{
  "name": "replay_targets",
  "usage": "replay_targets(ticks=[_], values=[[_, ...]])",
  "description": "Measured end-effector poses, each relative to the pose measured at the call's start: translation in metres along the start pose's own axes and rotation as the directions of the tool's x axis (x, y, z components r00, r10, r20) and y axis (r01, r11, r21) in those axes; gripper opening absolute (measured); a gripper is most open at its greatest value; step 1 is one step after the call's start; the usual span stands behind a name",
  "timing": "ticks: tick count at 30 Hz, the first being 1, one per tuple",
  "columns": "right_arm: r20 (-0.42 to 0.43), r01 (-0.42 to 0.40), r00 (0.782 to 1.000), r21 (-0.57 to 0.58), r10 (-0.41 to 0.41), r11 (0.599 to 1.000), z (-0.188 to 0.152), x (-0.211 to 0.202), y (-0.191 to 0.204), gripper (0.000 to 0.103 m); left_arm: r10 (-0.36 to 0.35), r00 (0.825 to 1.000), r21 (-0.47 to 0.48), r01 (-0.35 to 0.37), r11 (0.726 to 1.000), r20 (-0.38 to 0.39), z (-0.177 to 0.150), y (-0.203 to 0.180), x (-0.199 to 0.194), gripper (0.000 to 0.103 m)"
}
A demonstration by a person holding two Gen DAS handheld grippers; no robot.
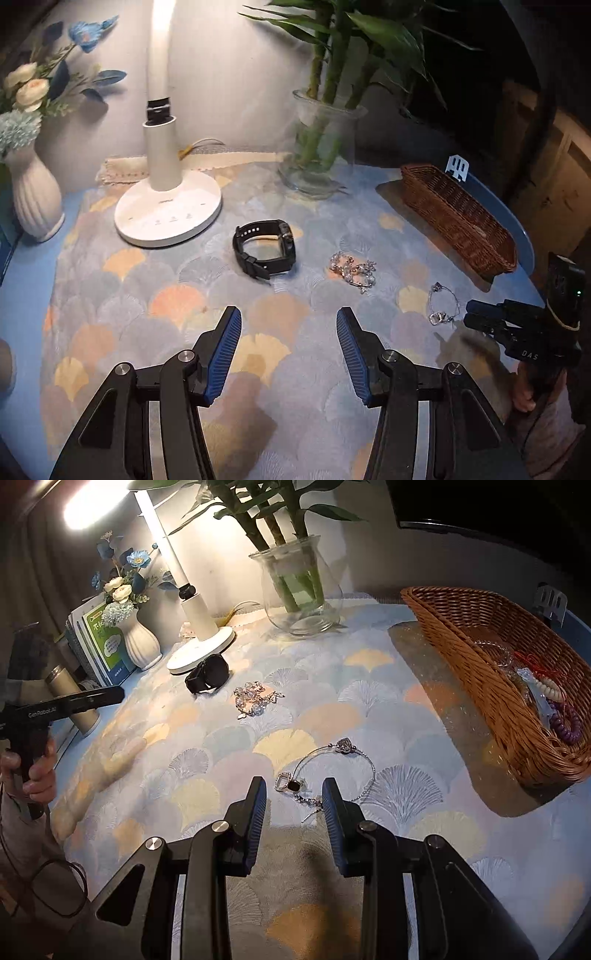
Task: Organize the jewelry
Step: 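Bring both tools back to the remaining jewelry, then grasp the black watch with the left tool while the right tool grasps the small gold earring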
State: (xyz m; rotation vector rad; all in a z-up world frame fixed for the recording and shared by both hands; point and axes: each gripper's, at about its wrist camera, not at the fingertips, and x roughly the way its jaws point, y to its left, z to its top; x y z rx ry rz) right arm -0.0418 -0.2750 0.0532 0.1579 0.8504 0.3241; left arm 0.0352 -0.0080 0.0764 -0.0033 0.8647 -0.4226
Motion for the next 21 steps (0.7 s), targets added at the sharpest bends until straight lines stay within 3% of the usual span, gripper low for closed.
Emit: replay_targets(ticks=[4, 10, 14, 21], values=[[-0.026, 0.018, 0.999, -0.030, -0.019, 0.999, -0.008, -0.004, 0.005, 0.034, 0.019, 1.000, 0.018, -0.020, 1.000, 0.010, 0.025, -0.005, 0.033, 0.055], [-0.071, 0.036, 0.997, -0.044, -0.039, 0.998, -0.023, -0.006, 0.009, 0.034, 0.022, 1.000, -0.031, -0.022, 0.999, -0.002, 0.053, 0.000, 0.084, 0.055], [-0.062, 0.026, 0.998, -0.051, -0.029, 0.998, -0.008, -0.004, 0.009, 0.034, 0.039, 0.999, -0.042, -0.040, 0.998, -0.013, 0.057, -0.008, 0.106, 0.055], [-0.119, 0.016, 0.992, -0.106, -0.029, 0.994, 0.011, 0.025, 0.016, 0.034, 0.033, 0.999, -0.051, -0.032, 0.998, 0.006, 0.045, -0.007, 0.117, 0.055]])
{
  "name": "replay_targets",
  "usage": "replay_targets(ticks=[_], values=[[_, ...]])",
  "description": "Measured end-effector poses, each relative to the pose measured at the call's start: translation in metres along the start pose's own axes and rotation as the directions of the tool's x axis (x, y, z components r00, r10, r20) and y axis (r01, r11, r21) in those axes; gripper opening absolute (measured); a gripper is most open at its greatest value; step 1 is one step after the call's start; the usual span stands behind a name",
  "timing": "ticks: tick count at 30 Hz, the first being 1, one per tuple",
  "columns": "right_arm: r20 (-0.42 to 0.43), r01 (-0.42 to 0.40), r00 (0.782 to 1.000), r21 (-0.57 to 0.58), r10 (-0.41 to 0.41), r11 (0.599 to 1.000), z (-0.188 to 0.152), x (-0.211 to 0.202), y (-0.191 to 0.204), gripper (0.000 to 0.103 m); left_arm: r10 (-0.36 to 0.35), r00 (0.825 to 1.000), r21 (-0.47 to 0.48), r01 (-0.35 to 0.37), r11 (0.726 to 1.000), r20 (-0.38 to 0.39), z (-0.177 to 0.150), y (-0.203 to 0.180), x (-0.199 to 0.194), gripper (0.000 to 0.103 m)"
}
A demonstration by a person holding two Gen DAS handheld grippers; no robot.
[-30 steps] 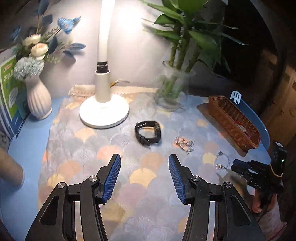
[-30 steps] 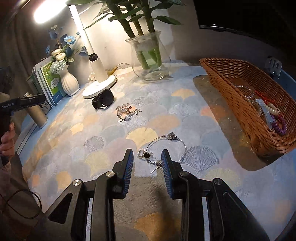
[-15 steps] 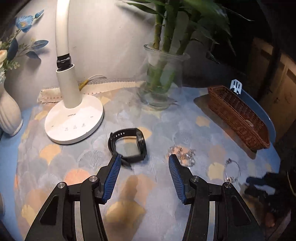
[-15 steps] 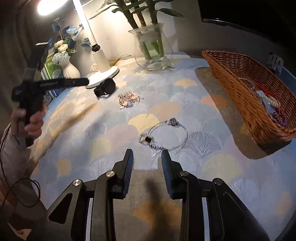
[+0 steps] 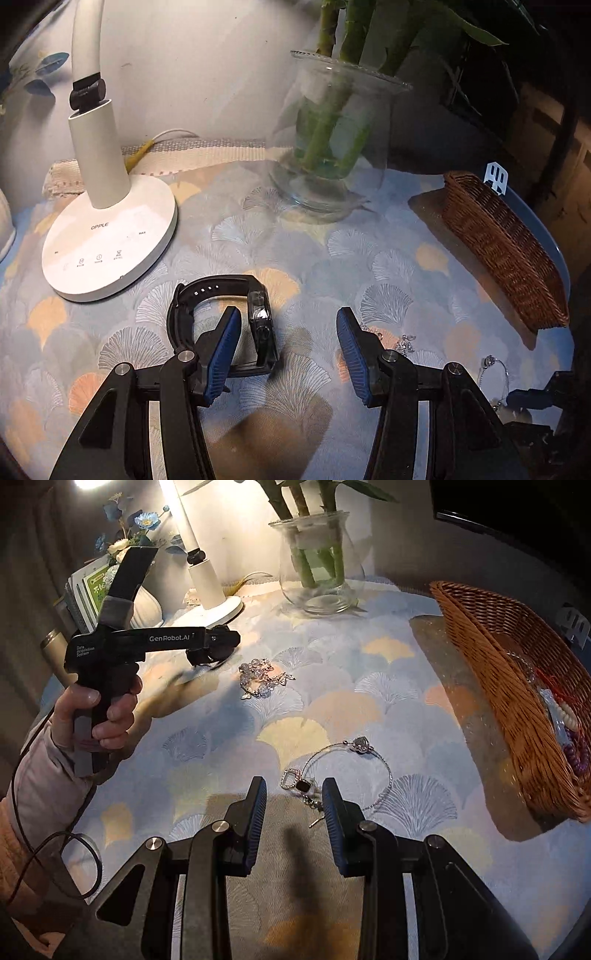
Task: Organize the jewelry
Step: 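Grasp the black watch with the left tool while the right tool grasps the small gold earring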
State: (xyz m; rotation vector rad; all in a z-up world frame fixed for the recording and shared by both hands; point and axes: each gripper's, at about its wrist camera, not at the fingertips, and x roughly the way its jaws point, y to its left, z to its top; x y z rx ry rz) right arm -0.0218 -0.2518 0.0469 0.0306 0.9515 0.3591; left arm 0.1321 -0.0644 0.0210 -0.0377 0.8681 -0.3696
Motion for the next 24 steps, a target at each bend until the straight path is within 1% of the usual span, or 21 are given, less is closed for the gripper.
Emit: replay_targets(ticks=[5, 7, 8, 9, 14, 17, 20, 24], values=[[-0.034, 0.007, 0.999, -0.011, -0.007, 1.000, 0.005, 0.015, -0.001, 0.033, -0.022, 1.000, -0.021, 0.022, 1.000, -0.003, -0.002, 0.007, 0.003, 0.055], [-0.028, 0.025, 0.999, -0.014, -0.025, 1.000, 0.006, 0.016, -0.001, 0.026, -0.024, 1.000, -0.024, 0.024, 0.999, -0.001, -0.002, 0.008, 0.004, 0.055], [-0.028, 0.024, 0.999, -0.018, -0.025, 1.000, 0.006, 0.017, 0.000, 0.019, -0.024, 1.000, -0.023, 0.024, 0.999, -0.001, -0.002, 0.008, 0.004, 0.055], [-0.026, 0.020, 0.999, -0.021, -0.021, 1.000, 0.006, 0.017, 0.000, 0.015, -0.022, 1.000, -0.020, 0.021, 1.000, -0.001, -0.002, 0.007, 0.004, 0.055], [-0.021, 0.043, 0.999, -0.061, -0.044, 0.997, 0.005, 0.018, 0.008, 0.015, -0.014, 1.000, -0.009, 0.014, 1.000, -0.009, -0.002, 0.004, 0.007, 0.055], [0.010, 0.013, 1.000, -0.052, -0.012, 0.999, 0.005, 0.009, 0.008, 0.015, -0.025, 1.000, -0.015, 0.025, 1.000, -0.005, -0.001, 0.006, 0.006, 0.055], [0.037, -0.035, 0.999, -0.030, 0.036, 0.999, 0.002, -0.006, 0.007, 0.015, -0.033, 0.999, -0.022, 0.033, 0.999, 0.002, -0.002, 0.008, 0.004, 0.055], [0.053, -0.103, 0.993, -0.043, 0.105, 0.994, -0.007, -0.023, 0.016, 0.015, -0.021, 1.000, -0.012, 0.021, 1.000, 0.003, -0.003, 0.006, 0.003, 0.055]])
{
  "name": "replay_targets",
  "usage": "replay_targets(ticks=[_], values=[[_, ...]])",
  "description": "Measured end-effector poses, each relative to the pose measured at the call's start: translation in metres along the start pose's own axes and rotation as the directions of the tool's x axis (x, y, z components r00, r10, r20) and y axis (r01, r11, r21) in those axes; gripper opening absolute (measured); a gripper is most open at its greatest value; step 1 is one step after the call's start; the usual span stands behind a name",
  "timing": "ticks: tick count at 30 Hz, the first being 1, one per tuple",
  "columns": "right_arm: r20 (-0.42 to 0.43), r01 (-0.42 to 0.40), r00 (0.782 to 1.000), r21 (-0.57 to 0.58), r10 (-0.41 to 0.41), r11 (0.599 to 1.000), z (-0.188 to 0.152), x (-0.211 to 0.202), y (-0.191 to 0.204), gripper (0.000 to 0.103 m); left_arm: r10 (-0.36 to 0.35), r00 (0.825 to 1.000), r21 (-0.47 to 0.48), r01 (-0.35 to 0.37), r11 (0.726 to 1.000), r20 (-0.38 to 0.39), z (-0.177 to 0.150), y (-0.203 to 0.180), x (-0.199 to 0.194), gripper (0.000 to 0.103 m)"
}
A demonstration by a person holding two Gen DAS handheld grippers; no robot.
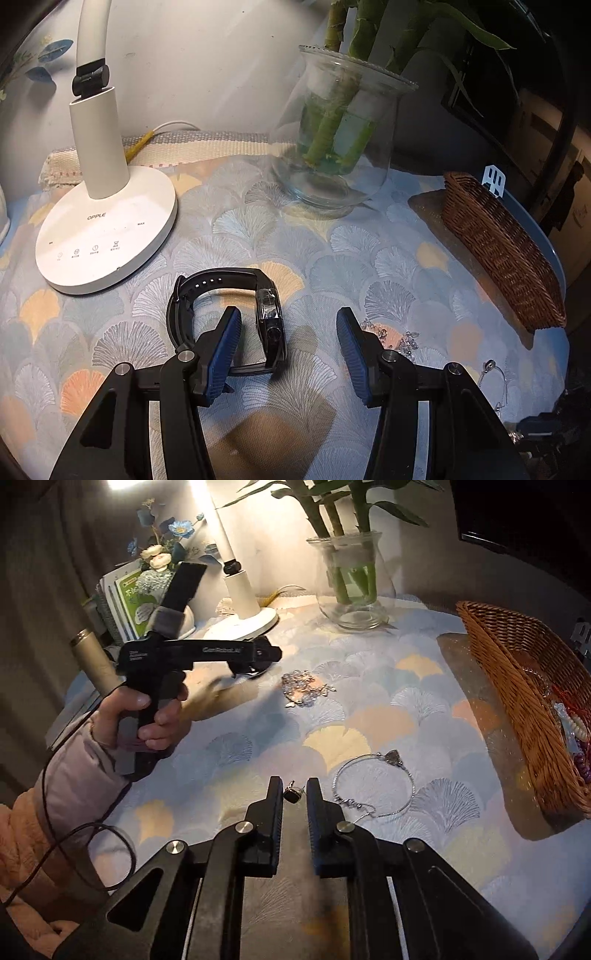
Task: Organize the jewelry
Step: 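Grasp the black watch with the left tool while the right tool grasps the small gold earring, then carry both items over the wicker basket and open both tools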
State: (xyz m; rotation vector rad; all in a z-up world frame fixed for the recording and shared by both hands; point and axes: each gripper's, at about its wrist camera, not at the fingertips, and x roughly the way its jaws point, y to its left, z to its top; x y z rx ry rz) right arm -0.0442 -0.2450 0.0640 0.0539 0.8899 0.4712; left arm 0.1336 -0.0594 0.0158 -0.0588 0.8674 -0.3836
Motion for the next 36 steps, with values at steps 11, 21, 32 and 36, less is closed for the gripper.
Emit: replay_targets(ticks=[11, 21, 32, 36], values=[[-0.054, -0.025, 0.998, 0.025, 0.027, 0.999, -0.025, -0.002, 0.000, 0.015, 0.026, 1.000, -0.025, -0.026, 0.999, -0.002, -0.001, 0.004, 0.001, 0.016], [-0.118, -0.041, 0.992, -0.047, 0.035, 0.998, -0.042, 0.002, 0.003, 0.019, 0.039, 0.999, 0.015, -0.039, 0.999, 0.022, -0.003, -0.002, -0.003, 0.013], [-0.131, -0.017, 0.991, -0.167, -0.005, 0.986, -0.037, 0.008, 0.018, 0.029, 0.039, 0.999, 0.019, -0.040, 0.999, 0.025, -0.004, -0.004, -0.003, 0.013], [-0.116, 0.026, 0.992, -0.217, -0.052, 0.976, -0.038, 0.010, 0.024, 0.019, 0.039, 0.999, 0.021, -0.040, 0.999, 0.027, -0.005, -0.004, -0.003, 0.013]])
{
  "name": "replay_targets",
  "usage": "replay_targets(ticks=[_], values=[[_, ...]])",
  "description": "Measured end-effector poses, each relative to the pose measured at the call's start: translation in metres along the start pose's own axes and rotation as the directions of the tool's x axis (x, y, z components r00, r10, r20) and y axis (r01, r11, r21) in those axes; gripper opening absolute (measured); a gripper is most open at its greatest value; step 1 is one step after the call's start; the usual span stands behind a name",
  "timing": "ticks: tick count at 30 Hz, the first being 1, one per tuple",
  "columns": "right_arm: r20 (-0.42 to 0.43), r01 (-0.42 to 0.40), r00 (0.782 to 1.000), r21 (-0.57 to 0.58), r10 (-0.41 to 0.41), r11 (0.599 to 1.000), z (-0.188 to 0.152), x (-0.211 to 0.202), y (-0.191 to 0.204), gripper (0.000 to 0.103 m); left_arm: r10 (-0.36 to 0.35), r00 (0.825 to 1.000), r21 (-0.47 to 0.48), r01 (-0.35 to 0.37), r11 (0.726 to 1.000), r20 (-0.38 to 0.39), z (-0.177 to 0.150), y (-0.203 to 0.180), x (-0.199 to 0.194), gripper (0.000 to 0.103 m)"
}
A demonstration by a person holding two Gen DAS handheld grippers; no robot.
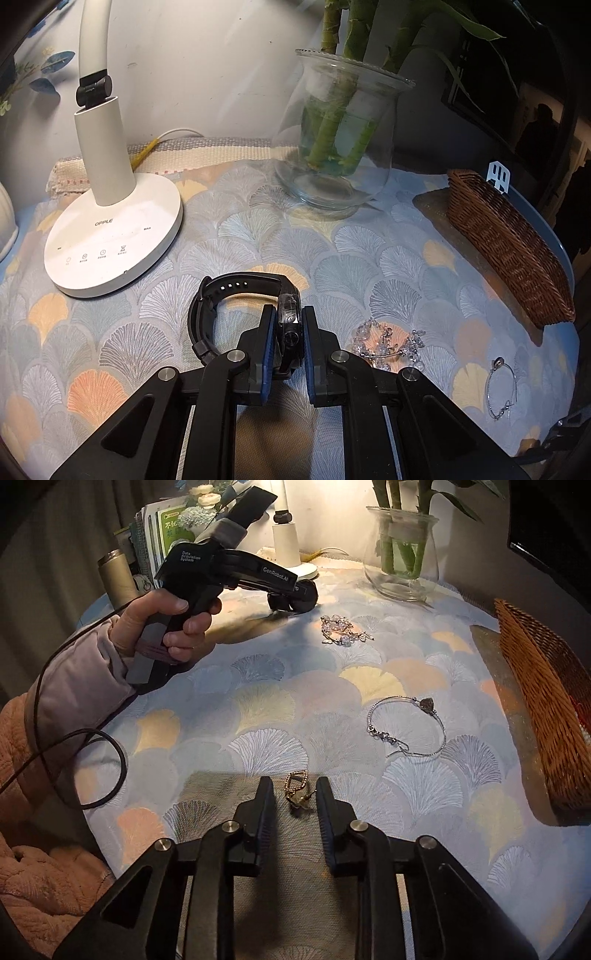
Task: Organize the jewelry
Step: 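Carry both items over the wicker basket and open both tools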
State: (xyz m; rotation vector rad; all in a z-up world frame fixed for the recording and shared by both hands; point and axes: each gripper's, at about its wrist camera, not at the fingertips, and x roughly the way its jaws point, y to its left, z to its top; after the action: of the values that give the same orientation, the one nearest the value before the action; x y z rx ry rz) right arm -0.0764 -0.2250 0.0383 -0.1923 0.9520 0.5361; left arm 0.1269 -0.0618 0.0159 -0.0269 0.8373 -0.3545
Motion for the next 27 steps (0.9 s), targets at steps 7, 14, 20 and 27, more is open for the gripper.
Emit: replay_targets(ticks=[7, 14, 20, 27], values=[[0.028, -0.007, 1.000, 0.006, 0.007, 1.000, -0.002, -0.008, 0.000, 0.018, -0.012, 1.000, 0.005, 0.012, 1.000, 0.000, -0.002, -0.006, -0.006, 0.014], [0.110, -0.001, 0.994, 0.064, -0.006, 0.998, 0.008, -0.033, -0.023, 0.018, -0.034, 0.999, 0.045, 0.033, 0.998, 0.030, -0.001, -0.033, -0.032, 0.014], [0.196, 0.028, 0.978, 0.199, -0.068, 0.980, 0.028, -0.055, -0.064, 0.018, -0.064, 0.996, 0.119, 0.056, 0.991, 0.065, 0.016, -0.075, -0.051, 0.014], [0.327, 0.040, 0.924, 0.431, -0.197, 0.901, 0.042, -0.098, -0.142, 0.018, -0.174, 0.982, 0.236, 0.153, 0.960, 0.074, 0.050, -0.145, -0.059, 0.014]])
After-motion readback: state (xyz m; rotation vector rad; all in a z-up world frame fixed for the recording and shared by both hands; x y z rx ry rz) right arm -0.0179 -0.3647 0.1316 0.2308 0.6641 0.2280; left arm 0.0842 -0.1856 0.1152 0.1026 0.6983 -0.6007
